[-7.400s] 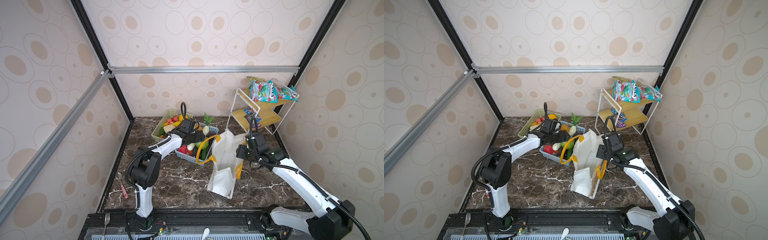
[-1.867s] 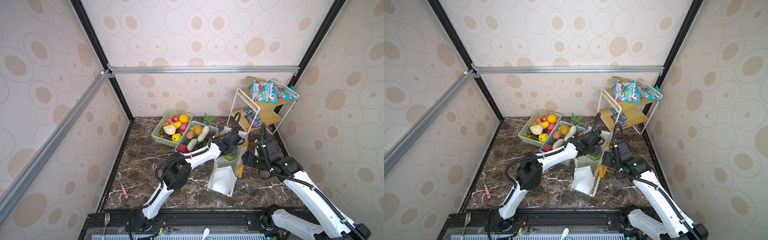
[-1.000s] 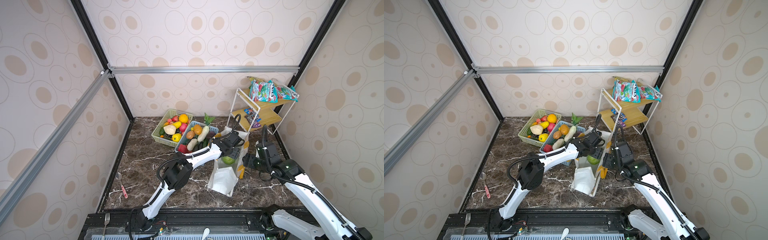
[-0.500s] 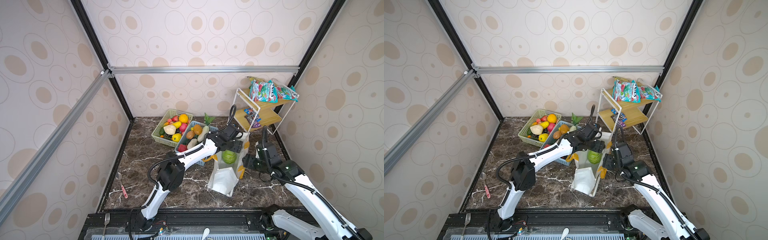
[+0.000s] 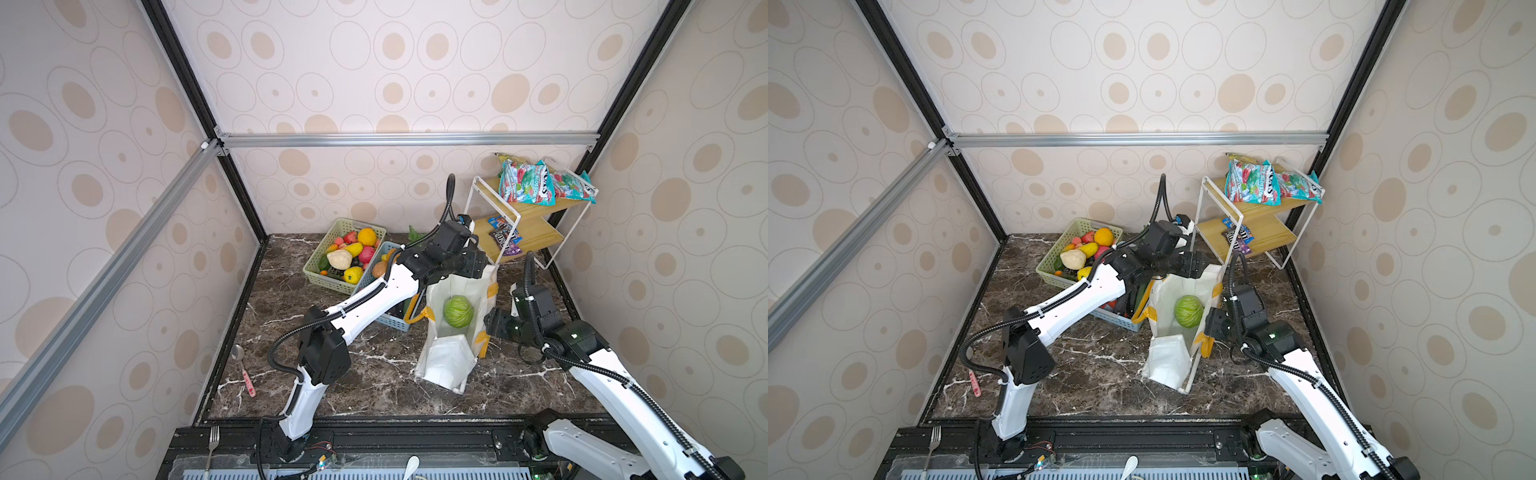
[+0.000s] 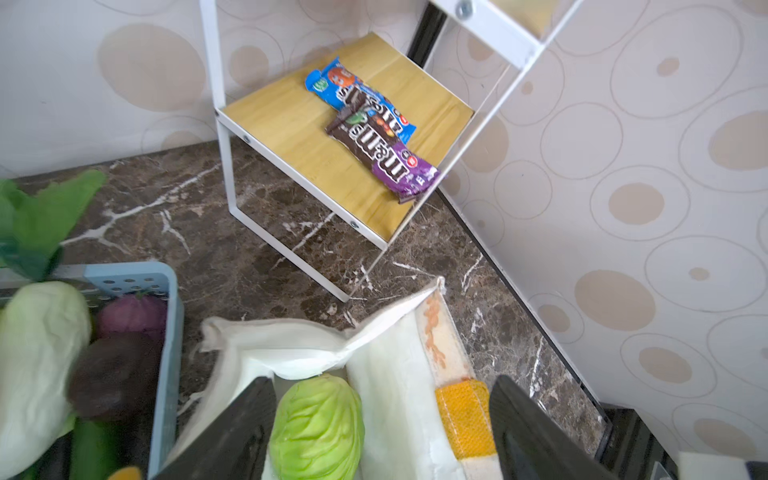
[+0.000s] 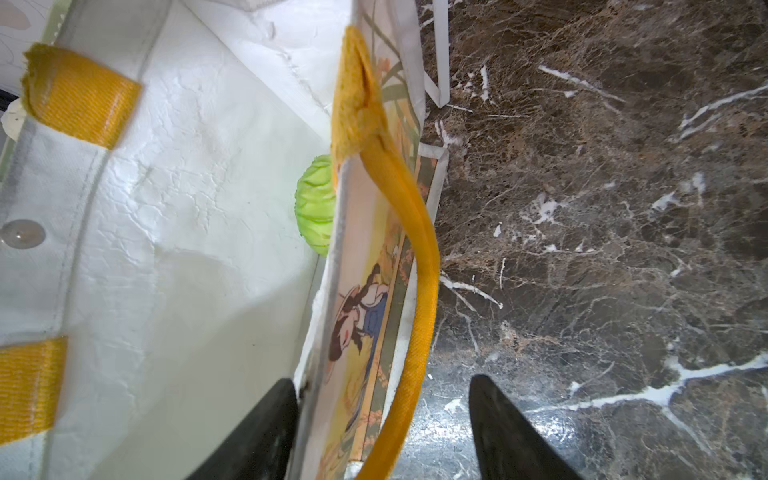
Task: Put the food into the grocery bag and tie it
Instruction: 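Withdraw the left gripper back toward the blue vegetable basket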
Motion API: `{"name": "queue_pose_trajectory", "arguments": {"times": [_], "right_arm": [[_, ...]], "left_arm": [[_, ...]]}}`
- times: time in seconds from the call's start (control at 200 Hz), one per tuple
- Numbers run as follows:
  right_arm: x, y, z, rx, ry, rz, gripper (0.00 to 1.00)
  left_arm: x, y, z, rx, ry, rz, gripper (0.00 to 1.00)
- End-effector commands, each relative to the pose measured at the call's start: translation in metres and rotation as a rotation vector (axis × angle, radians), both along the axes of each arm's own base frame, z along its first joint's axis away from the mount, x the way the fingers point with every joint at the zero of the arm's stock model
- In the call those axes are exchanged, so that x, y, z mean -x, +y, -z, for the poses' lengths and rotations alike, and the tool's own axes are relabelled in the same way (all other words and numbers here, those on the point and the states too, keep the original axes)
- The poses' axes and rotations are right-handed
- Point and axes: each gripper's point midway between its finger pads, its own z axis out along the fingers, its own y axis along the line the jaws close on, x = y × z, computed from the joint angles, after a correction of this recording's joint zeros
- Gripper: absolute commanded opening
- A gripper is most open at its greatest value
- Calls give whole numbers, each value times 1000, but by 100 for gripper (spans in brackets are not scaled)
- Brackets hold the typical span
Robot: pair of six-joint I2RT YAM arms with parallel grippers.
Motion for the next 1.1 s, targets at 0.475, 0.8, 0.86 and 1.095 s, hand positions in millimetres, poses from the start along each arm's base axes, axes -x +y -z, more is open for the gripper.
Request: {"name": "queue_pose_trajectory", "arguments": {"times": [0.475, 0.8, 0.86, 1.095], "right_arm": [[-8, 8, -4, -16, 23, -19, 69], [-16, 12, -14, -13, 18, -36, 69], [-17, 13, -14, -15, 17, -37, 69], [-19, 14, -14, -21, 19, -35, 69]], "left_arm": [[-29, 125, -48, -53, -94, -247, 81], [-57, 217, -17, -113, -58, -447, 82], [-60, 232, -10, -130, -47, -482, 82], [-73, 281, 20, -168, 9, -580, 84]]}}
